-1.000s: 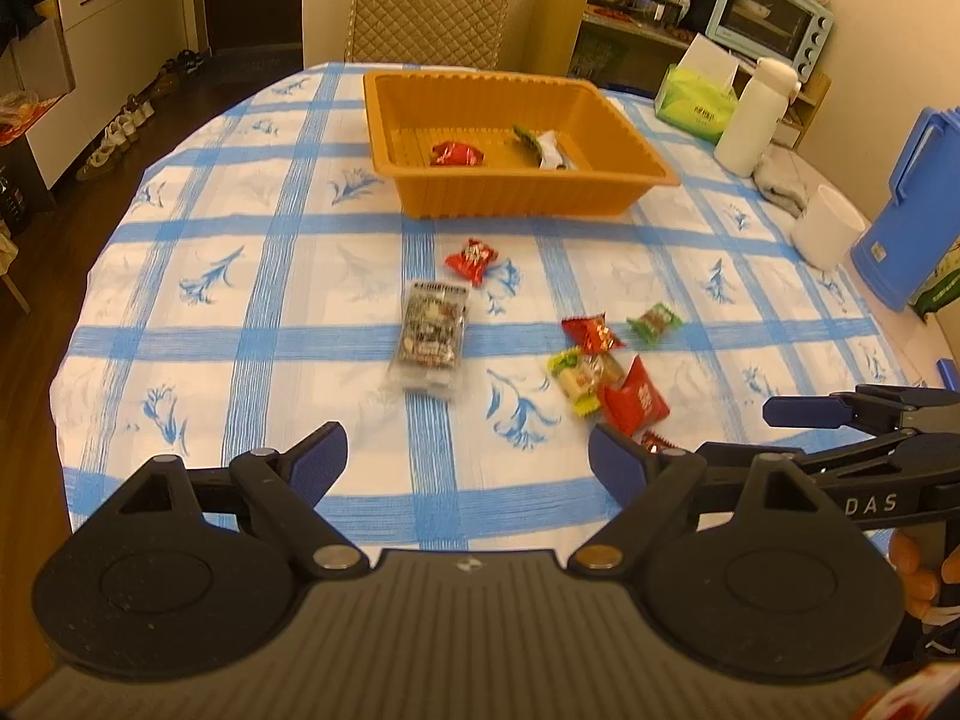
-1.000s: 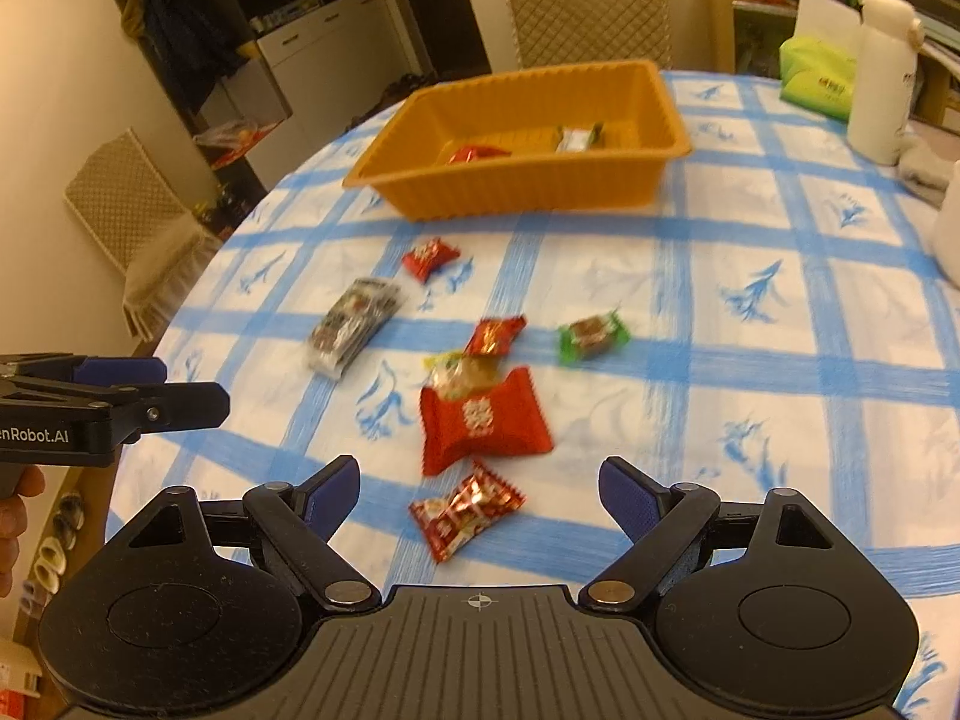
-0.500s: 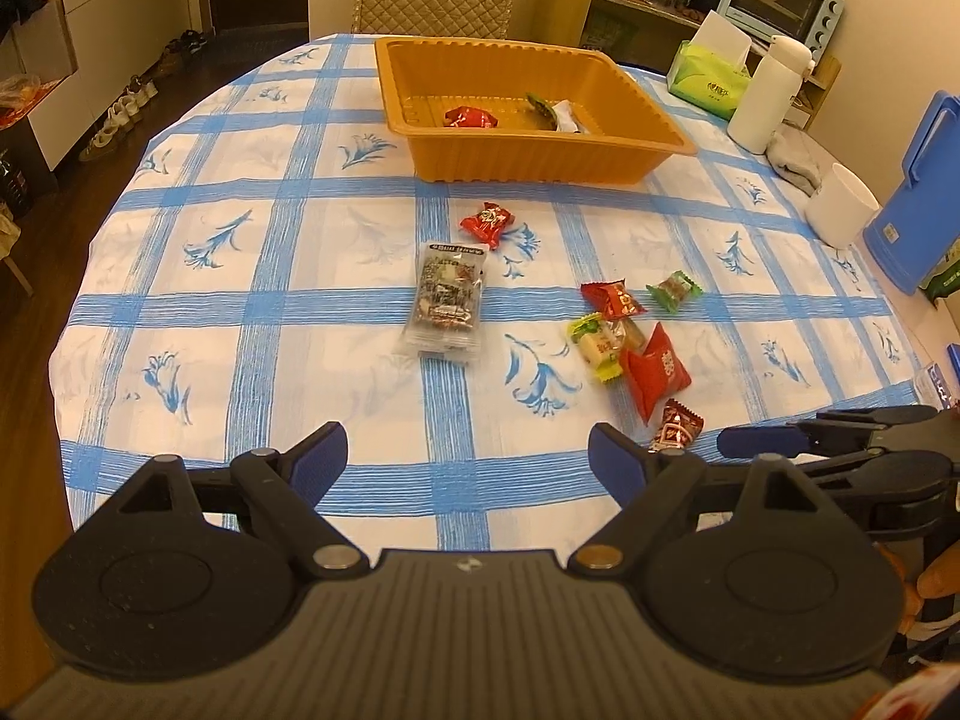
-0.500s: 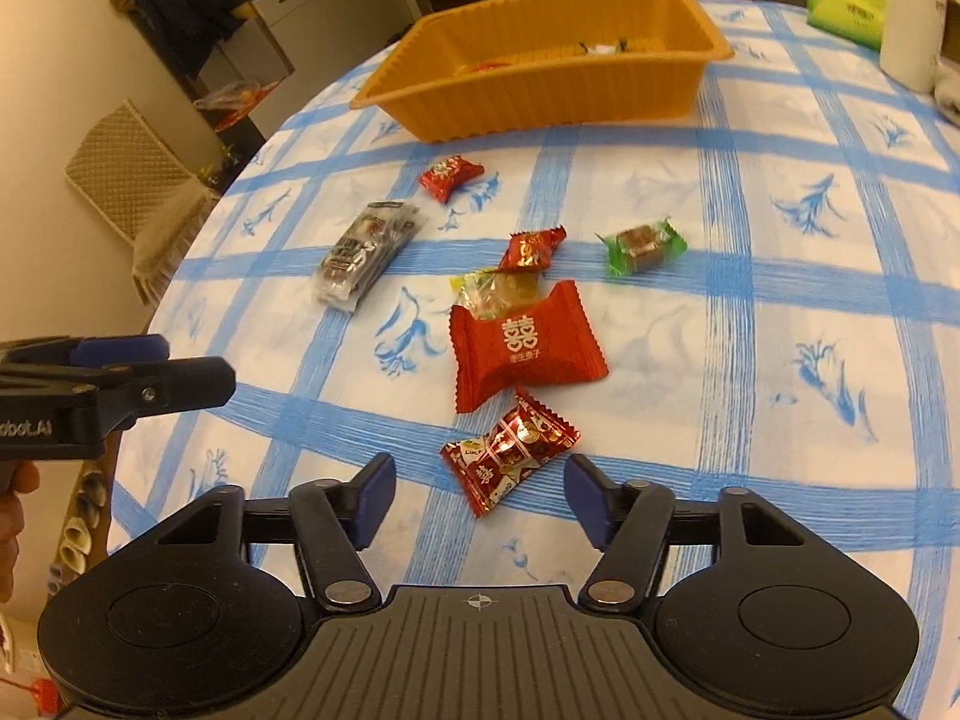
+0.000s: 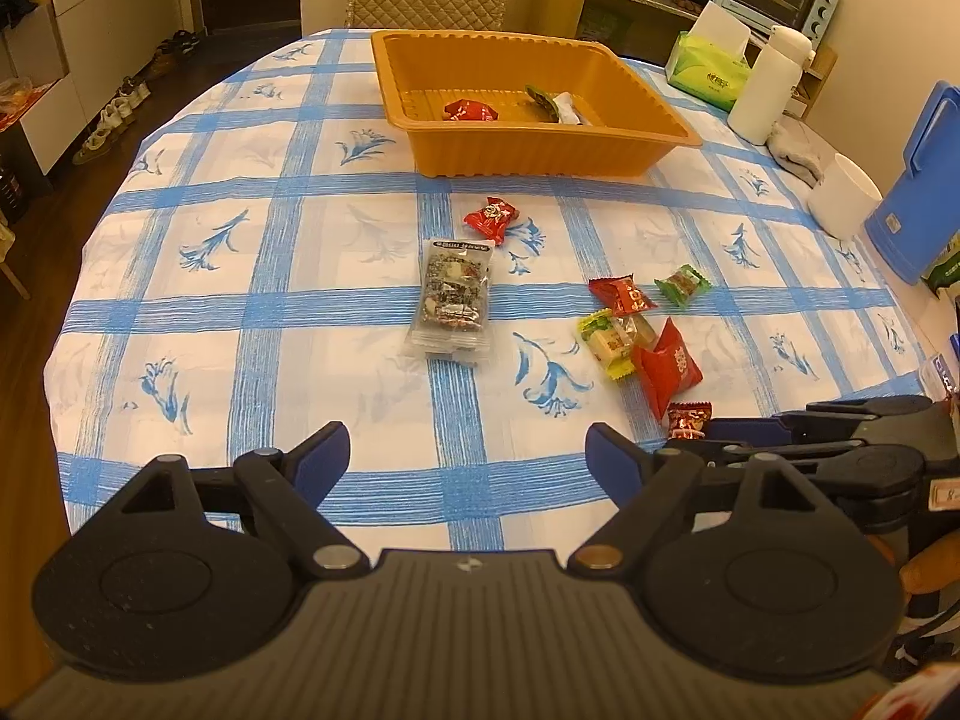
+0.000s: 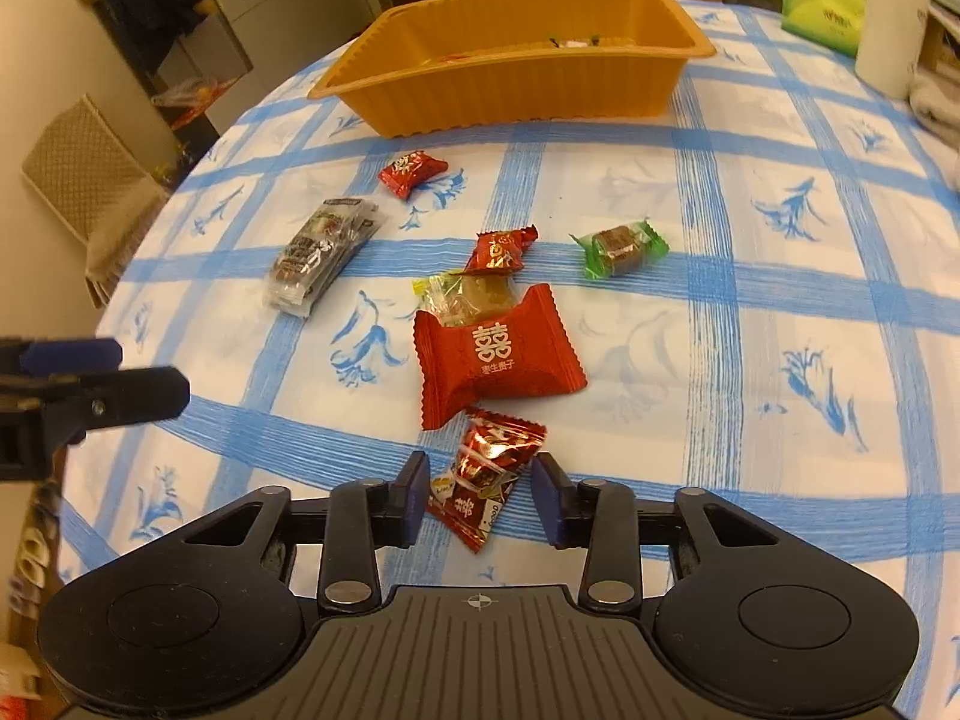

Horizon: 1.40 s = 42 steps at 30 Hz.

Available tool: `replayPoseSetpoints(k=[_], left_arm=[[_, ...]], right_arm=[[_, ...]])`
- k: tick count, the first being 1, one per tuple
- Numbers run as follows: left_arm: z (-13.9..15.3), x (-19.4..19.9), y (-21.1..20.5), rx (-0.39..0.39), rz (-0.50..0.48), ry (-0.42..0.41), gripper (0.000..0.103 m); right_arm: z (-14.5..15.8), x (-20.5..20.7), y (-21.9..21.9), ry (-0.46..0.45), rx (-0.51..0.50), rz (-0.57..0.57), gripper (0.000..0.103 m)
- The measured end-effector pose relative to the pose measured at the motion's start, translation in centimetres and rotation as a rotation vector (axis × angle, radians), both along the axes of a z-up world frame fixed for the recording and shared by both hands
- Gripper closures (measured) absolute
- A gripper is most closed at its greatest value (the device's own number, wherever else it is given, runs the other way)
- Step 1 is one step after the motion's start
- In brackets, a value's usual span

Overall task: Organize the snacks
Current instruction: 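Grasp the small red-and-gold candy with the right gripper and lift it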

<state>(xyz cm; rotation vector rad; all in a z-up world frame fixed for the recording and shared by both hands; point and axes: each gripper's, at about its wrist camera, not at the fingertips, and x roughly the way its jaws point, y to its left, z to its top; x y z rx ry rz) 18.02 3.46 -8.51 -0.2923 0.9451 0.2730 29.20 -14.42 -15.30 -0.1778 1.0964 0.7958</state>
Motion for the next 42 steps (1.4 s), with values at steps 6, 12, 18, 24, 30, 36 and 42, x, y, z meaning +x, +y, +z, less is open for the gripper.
replayPoseSetpoints(k=[6, 12, 18, 24, 30, 36, 42], left_arm=[[-0.2, 0.7, -0.1, 0.007, -0.029, 0.001, 0.021], [-0.5, 1.9, -0.4, 0.003, -0.073, 0.003, 0.024], [-0.7, 3.8, -1.5, 0.03, -0.158, -0.008, 0.03], [-1.2, 6.3, -2.7, 0.085, -0.274, -0.039, 0.046], [-1.6, 9.1, -3.6, 0.108, -0.367, -0.058, 0.058], [-2.9, 11.3, -4.8, 0.131, -0.476, -0.043, 0.071], [-3.8, 11.9, -5.8, 0.13, -0.546, -0.014, 0.08]], right_arm=[[-0.1, -0.4, 0.2, -0.05, -0.028, 0.035, 0.079], [0.0, -0.1, -0.5, -0.055, -0.036, 0.016, 0.08], [0.5, 0.7, -2.2, -0.053, -0.027, -0.052, 0.08], [1.3, 1.7, -3.9, -0.053, -0.005, -0.115, 0.08], [1.7, 2.1, -5.1, -0.05, 0.0, -0.17, 0.08], [1.7, 2.5, -6.1, -0.036, -0.003, -0.209, 0.08], [1.4, 2.7, -6.8, -0.026, -0.009, -0.236, 0.08]])
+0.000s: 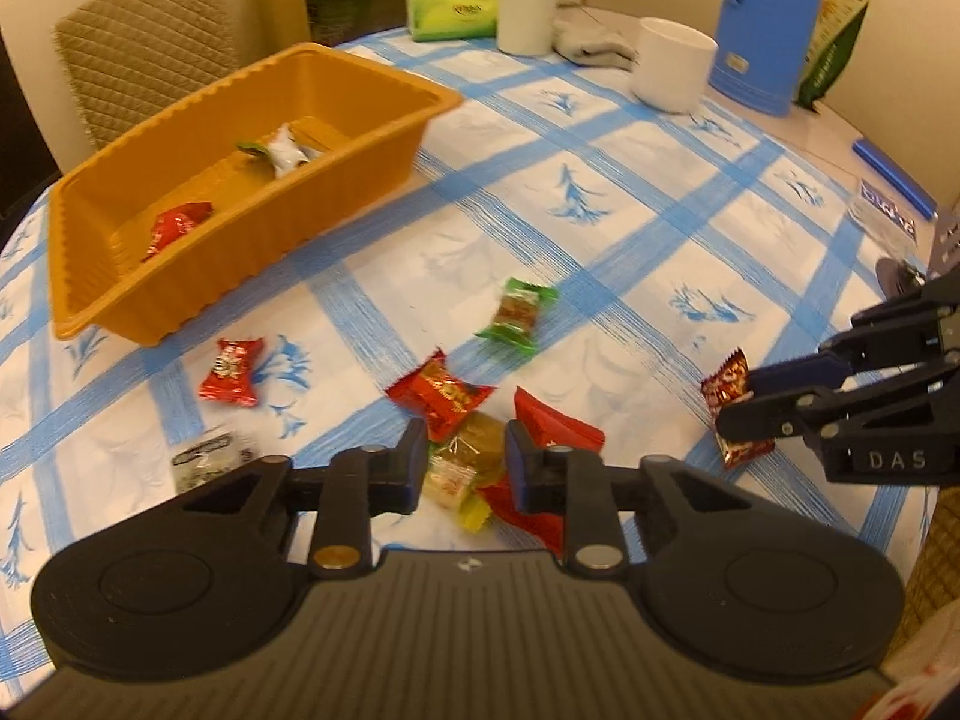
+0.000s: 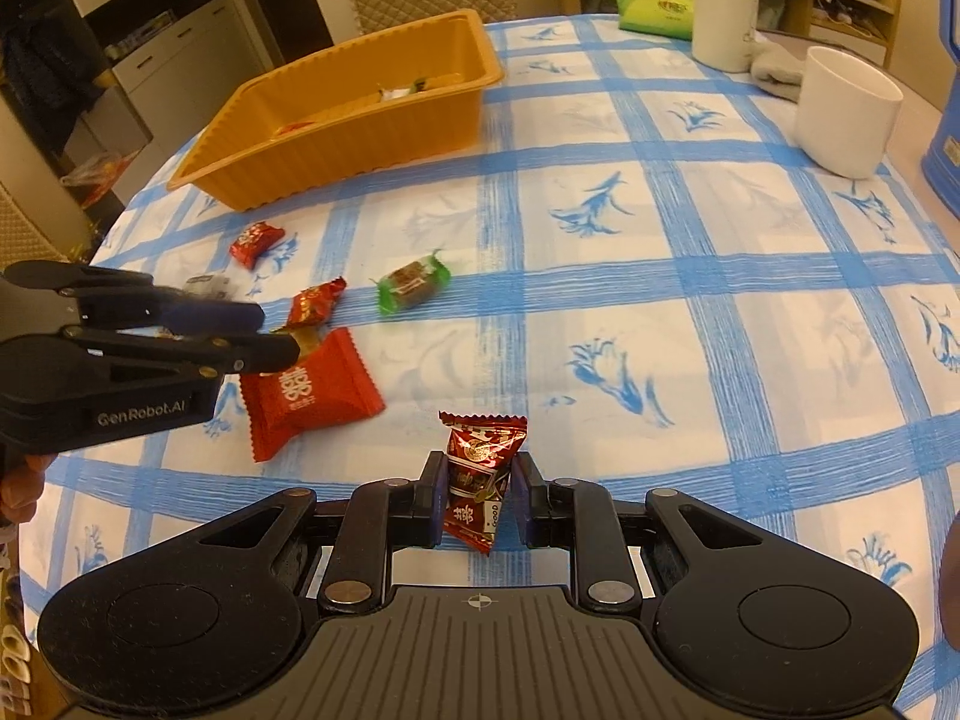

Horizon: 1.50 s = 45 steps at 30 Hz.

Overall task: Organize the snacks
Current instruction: 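Grasp the small red-and-gold candy with the right gripper and lift it, then grasp the small clear-wrapped candy with the left gripper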

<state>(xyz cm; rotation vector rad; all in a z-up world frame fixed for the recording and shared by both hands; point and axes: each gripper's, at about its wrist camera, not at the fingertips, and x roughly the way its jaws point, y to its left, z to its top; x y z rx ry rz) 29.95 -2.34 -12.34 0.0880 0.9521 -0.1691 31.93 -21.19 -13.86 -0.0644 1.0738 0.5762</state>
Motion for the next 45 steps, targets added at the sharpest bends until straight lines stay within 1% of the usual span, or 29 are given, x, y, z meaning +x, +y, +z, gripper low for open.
replayPoseSetpoints(k=[3, 6, 10, 15, 24, 29, 32, 37, 40, 45], left_arm=[[-0.3, 0.1, -0.3, -0.008, -0.01, 0.019, 0.084], [-0.6, 0.3, -0.6, -0.012, -0.016, 0.037, 0.084], [-0.7, 0.6, -0.9, -0.03, -0.016, 0.04, 0.084], [-1.0, 1.4, -1.7, -0.024, -0.034, 0.046, 0.084], [-1.6, 2.4, -2.4, -0.016, -0.032, 0.053, 0.083], [-1.8, 2.5, -2.9, 0.01, -0.039, 0.055, 0.083], [-1.8, 2.5, -2.9, 0.006, -0.032, 0.057, 0.084], [-1.0, 2.1, -2.7, -0.018, -0.012, 0.043, 0.084], [0.0, 1.6, -2.2, -0.05, 0.015, 0.026, 0.084], [2.0, 0.6, -0.9, -0.075, 0.071, -0.016, 0.084]], right_arm=[[-0.1, 0.2, -0.3, 0.004, 0.0, -0.012, 0.08], [-0.2, 0.3, -0.5, 0.007, -0.002, -0.022, 0.08], [-0.3, 0.5, -0.7, 0.009, -0.002, -0.032, 0.08], [-0.2, 0.7, -1.0, 0.008, -0.002, -0.048, 0.08], [0.0, 0.9, -1.9, 0.0, -0.005, -0.077, 0.08], [0.2, 0.9, -2.0, -0.006, -0.003, -0.08, 0.08], [0.3, 0.9, -2.0, -0.009, -0.002, -0.078, 0.08], [0.6, 0.8, -1.9, -0.018, 0.003, -0.067, 0.08], [0.9, 0.9, -1.8, -0.026, 0.008, -0.06, 0.08], [1.5, 1.0, -1.3, -0.043, 0.022, -0.042, 0.08]])
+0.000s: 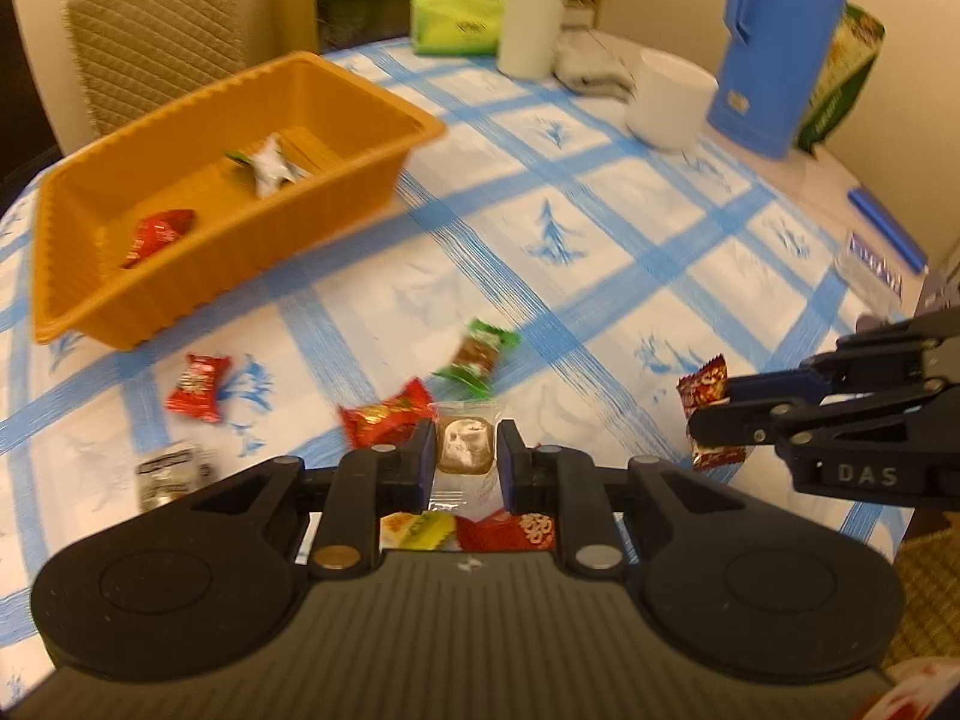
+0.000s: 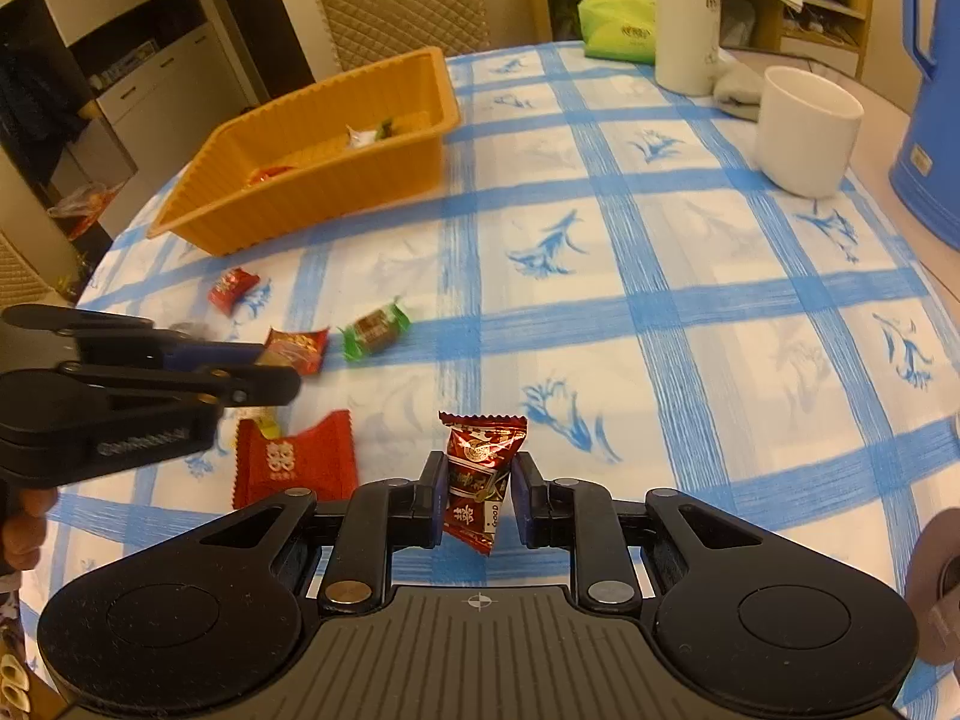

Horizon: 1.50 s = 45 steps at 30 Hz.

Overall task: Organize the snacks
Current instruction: 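Grasp the small clear-wrapped candy with the left gripper, then carry both candies over the orange basket and open the left gripper to drop its candy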

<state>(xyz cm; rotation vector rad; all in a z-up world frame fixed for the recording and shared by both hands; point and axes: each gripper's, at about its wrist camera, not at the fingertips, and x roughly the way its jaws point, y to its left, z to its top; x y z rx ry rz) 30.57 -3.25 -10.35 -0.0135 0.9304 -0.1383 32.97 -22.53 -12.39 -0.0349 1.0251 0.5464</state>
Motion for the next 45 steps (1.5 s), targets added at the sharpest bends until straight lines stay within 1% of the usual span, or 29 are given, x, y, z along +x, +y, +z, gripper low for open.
replayPoseSetpoints(k=[6, 13, 18, 22, 30, 39, 45], left_arm=[[2.3, -1.6, 2.1, -0.016, 0.083, -0.046, 0.084], [4.2, -3.1, 4.7, -0.02, 0.189, -0.086, 0.084], [5.2, -3.3, 6.7, -0.012, 0.257, -0.111, 0.084], [5.8, -2.7, 8.2, -0.013, 0.298, -0.125, 0.084], [6.5, 0.0, 11.1, -0.022, 0.342, -0.156, 0.084], [7.2, 4.7, 14.4, -0.002, 0.352, -0.186, 0.084], [7.5, 8.2, 17.1, 0.006, 0.368, -0.196, 0.084]], right_arm=[[0.6, 0.2, 0.9, -0.018, 0.017, 0.036, 0.08], [1.3, 1.0, 2.5, -0.035, 0.036, 0.086, 0.08], [1.8, 2.2, 3.8, -0.043, 0.06, 0.115, 0.08], [2.5, 3.6, 5.1, -0.057, 0.085, 0.132, 0.08], [4.3, 7.7, 8.9, -0.086, 0.145, 0.161, 0.08], [5.7, 13.0, 14.7, -0.123, 0.185, 0.177, 0.08], [6.0, 16.4, 18.7, -0.133, 0.202, 0.182, 0.08]])
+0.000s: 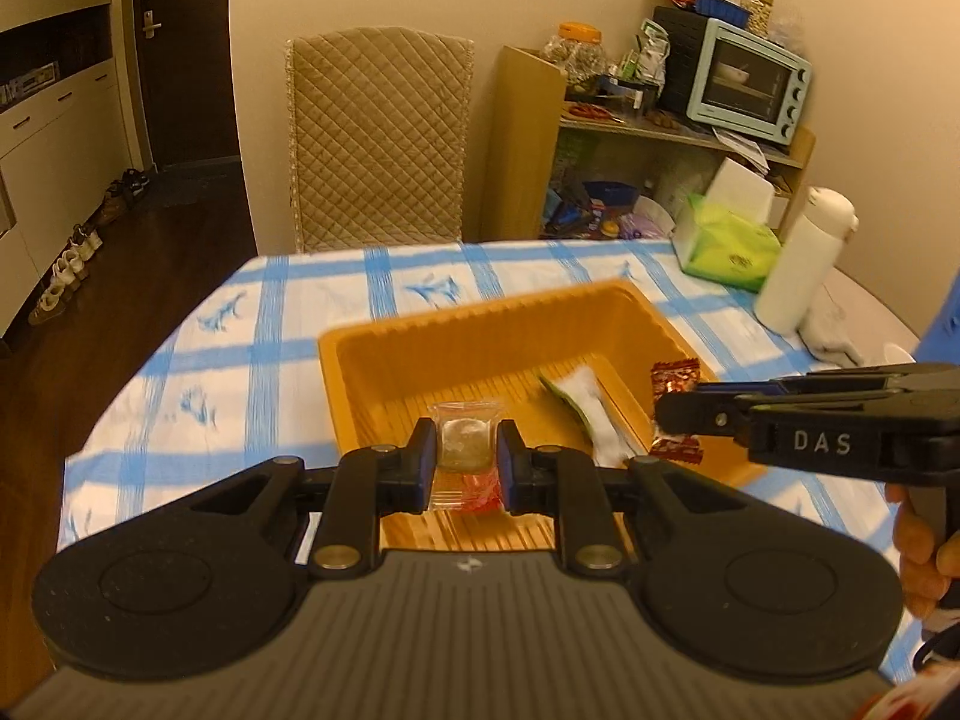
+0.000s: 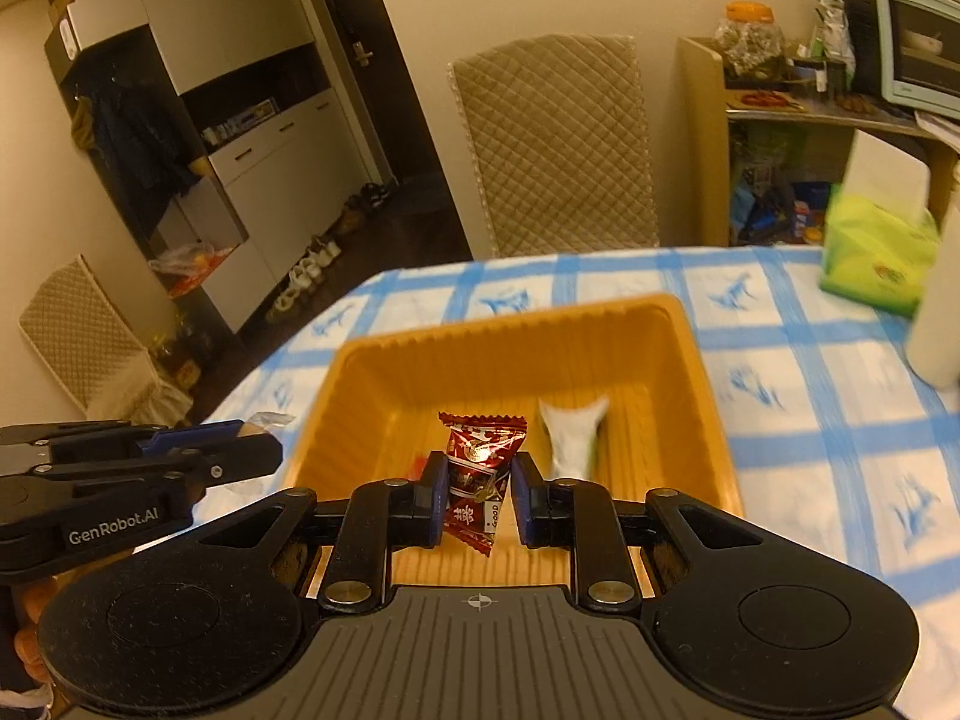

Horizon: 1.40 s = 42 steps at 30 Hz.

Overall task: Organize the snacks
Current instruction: 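Carry both candies over the orange basket and open the left gripper to drop its candy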

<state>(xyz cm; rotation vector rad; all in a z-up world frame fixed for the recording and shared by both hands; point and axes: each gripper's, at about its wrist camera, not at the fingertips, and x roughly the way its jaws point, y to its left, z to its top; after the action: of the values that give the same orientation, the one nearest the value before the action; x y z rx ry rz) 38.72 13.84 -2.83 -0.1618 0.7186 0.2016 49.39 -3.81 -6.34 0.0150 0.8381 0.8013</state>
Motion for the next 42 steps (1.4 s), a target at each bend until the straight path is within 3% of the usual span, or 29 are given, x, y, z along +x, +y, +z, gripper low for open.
replayPoseSetpoints(k=[7, 15, 34, 35, 37, 42], left_arm=[[-0.2, 3.5, 2.5, 0.008, 0.005, 0.002, 0.084], [-2.3, 5.9, 4.5, -0.021, 0.029, 0.046, 0.084], [-4.9, 8.3, 5.7, -0.044, 0.027, 0.097, 0.083], [-4.9, 8.4, 5.8, -0.049, 0.027, 0.097, 0.083], [-4.8, 8.3, 5.8, -0.053, 0.027, 0.097, 0.072], [-4.7, 8.2, 5.8, -0.053, 0.031, 0.093, 0.07]], right_arm=[[-0.8, 3.5, 3.7, 0.019, -0.016, -0.004, 0.08], [-3.1, 5.8, 5.7, 0.079, -0.048, -0.016, 0.08], [-5.7, 7.4, 7.0, 0.117, -0.086, -0.033, 0.08], [-5.7, 7.4, 7.0, 0.118, -0.085, -0.035, 0.08], [-5.7, 7.4, 7.0, 0.118, -0.084, -0.035, 0.08], [-5.5, 7.4, 7.0, 0.115, -0.083, -0.036, 0.08]])
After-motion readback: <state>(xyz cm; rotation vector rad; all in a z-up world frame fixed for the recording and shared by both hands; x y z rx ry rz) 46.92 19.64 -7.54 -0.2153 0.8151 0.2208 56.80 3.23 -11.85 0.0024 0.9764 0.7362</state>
